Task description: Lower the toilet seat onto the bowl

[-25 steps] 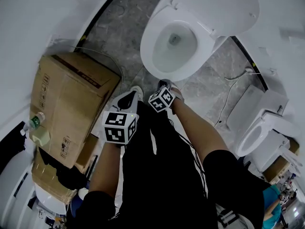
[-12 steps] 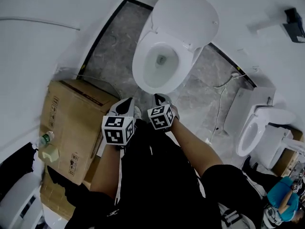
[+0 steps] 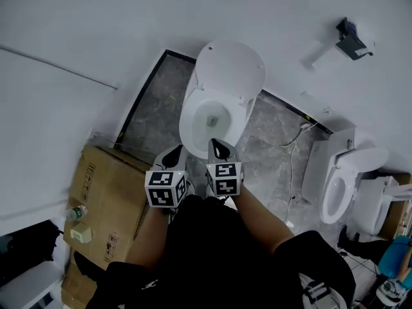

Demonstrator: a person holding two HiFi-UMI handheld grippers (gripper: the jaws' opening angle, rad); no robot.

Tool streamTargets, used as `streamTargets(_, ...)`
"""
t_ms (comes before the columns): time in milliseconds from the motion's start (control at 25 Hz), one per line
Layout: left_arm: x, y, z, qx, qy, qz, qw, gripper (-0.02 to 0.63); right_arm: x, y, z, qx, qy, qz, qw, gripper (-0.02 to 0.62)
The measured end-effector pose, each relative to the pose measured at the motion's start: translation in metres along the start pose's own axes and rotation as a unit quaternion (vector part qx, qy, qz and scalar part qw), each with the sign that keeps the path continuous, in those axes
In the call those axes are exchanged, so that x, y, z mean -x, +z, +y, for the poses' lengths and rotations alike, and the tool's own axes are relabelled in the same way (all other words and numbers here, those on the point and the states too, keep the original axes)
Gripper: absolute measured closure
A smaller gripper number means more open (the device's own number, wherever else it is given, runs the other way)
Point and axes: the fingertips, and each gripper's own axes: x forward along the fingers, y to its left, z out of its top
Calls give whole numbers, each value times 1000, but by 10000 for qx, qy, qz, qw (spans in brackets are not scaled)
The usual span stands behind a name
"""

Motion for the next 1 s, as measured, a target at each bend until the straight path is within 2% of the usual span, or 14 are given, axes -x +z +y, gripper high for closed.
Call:
streamTargets(280,24,75,-26,-411,-110,-617,9972,598,59,114,-2,3,-193,-1266,9918,589)
streamTargets(480,41,125,-50,-765,-157,-1087,9910,598,99,169,-7,22,-306,-1924,9808,589)
streamTargets(680,51,167,-70,-1088,55,-1419,9839,598,127,201,-24,-31,-419,-2242,9736,589)
streamTargets(1000,59,187,-88,-1103,-38,-1611,9807,598,141,212,-30,-22,-448,-2366,9706,589)
